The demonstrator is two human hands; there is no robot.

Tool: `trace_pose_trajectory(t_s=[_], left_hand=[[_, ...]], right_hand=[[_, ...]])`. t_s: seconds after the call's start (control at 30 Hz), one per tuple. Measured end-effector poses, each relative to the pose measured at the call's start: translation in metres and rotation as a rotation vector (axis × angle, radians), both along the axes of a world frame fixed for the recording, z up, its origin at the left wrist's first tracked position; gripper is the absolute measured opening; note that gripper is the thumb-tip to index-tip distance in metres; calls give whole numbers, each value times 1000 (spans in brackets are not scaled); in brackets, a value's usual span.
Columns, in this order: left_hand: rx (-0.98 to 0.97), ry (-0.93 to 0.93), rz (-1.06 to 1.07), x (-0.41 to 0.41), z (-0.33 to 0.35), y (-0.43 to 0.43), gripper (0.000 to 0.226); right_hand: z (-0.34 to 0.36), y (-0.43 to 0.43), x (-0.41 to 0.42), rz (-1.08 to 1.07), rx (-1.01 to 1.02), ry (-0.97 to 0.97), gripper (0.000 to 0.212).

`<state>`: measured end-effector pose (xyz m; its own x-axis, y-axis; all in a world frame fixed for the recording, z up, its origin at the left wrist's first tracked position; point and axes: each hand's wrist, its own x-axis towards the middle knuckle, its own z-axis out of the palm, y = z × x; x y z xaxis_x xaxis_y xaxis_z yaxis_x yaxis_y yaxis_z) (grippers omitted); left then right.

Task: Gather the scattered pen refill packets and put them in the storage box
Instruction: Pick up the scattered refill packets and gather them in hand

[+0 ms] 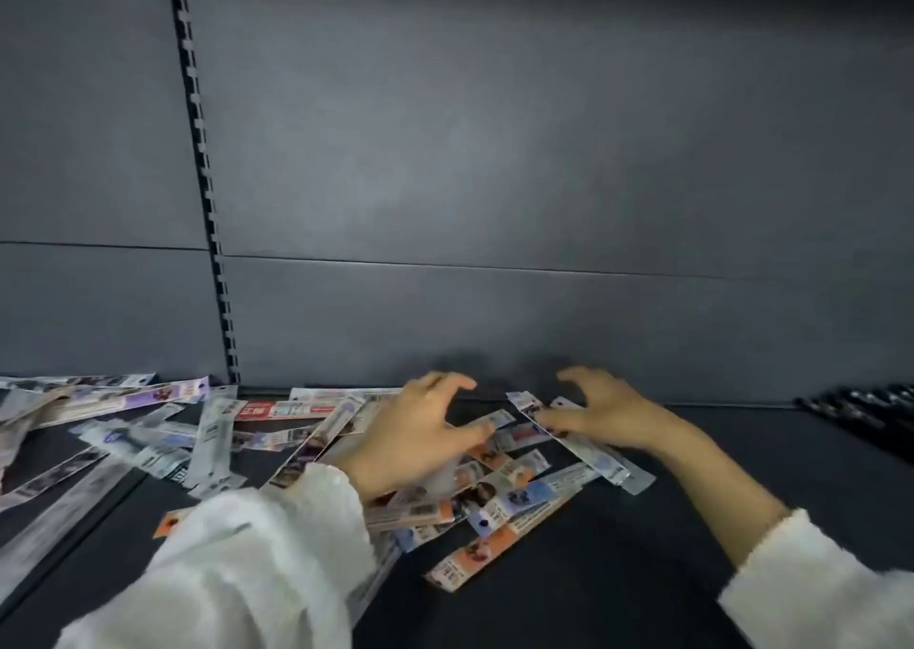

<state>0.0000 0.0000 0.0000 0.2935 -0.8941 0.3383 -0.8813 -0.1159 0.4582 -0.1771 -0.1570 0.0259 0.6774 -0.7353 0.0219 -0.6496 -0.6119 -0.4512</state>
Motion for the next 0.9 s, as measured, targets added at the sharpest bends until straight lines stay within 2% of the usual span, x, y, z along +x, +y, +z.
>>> trace_pose_trajectory(t_s=[0.07,0.13,0.23,0.37,0.53,0.63,0.7,0.77,0.83,0.9], left_hand=[[76,-61,29,4,-5,-16,65],[141,-93,40,3,-13,-23,67],[177,-67,18,4,-25,-29,65],[121,32,36,6,-28,-28,60],[19,160,35,-2,-22,-24,49],[-85,226,18,-5,-19,-22,44],[-152,291,2,-6,-19,-21,39],[-209,396,-23,-9,-18,-22,38],[-224,574,-31,-14,-16,-23,45],[-192,841,-82,-17,-14,-25,51]], right_hand=[[-8,-13,4,-108,-48,273,99],[-18,-24,1,-141,-34,380,107],[-24,-38,0,-103,-19,289,101],[-19,-36,7,-49,136,95,79],[-15,-39,19,26,154,84,42],[-12,-36,19,77,221,70,39],[-7,-33,19,103,259,-48,36],[-1,-26,21,145,330,-262,33],[5,-13,25,179,520,-527,35],[8,-1,34,176,795,-757,34]])
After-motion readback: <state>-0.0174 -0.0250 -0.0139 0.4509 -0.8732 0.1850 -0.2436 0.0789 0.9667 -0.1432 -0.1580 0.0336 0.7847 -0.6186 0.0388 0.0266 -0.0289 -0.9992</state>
